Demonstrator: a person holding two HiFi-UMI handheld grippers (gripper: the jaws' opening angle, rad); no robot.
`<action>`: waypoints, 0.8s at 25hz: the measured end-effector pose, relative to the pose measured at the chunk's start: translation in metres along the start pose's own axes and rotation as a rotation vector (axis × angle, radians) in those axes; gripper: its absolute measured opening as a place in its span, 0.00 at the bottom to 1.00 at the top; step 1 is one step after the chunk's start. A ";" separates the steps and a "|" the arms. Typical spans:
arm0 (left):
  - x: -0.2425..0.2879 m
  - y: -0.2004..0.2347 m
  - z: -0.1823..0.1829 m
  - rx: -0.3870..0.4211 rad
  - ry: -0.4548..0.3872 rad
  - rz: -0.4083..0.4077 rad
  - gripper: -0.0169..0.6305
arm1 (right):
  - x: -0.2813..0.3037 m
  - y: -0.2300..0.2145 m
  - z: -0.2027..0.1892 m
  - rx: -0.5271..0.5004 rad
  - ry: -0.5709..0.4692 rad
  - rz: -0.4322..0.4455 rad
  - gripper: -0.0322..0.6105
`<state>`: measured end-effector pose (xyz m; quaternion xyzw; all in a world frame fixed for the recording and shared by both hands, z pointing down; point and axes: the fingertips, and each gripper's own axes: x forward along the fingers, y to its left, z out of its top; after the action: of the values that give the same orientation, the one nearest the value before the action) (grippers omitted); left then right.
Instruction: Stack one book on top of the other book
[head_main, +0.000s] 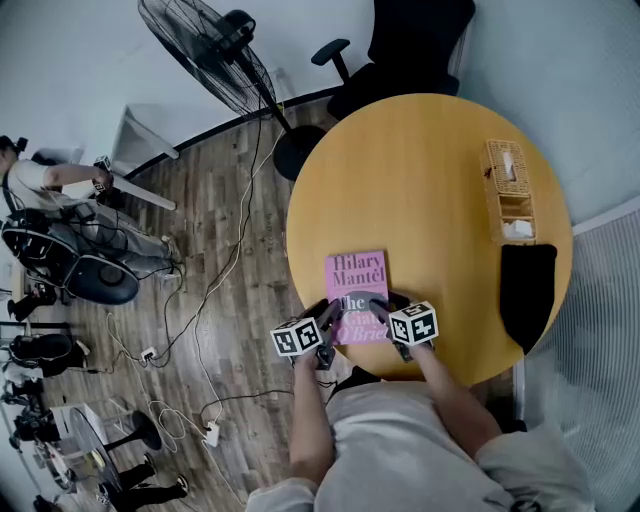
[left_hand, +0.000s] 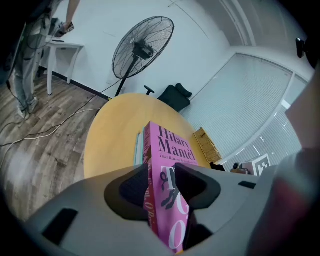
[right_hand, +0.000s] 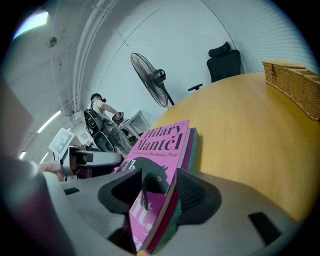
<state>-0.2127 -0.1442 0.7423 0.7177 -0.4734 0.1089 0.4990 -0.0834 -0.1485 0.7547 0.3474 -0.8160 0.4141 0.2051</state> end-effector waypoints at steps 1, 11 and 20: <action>-0.003 0.001 0.003 0.003 -0.016 0.009 0.31 | -0.003 -0.001 0.004 0.006 -0.008 -0.006 0.39; -0.046 -0.003 0.010 0.165 -0.084 0.107 0.31 | -0.032 -0.002 0.023 -0.053 -0.076 -0.020 0.39; -0.058 -0.015 -0.011 0.202 -0.110 0.154 0.31 | -0.043 0.005 0.020 -0.089 -0.089 -0.004 0.39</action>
<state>-0.2284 -0.1012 0.7018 0.7306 -0.5404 0.1545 0.3876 -0.0597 -0.1459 0.7138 0.3578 -0.8412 0.3611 0.1844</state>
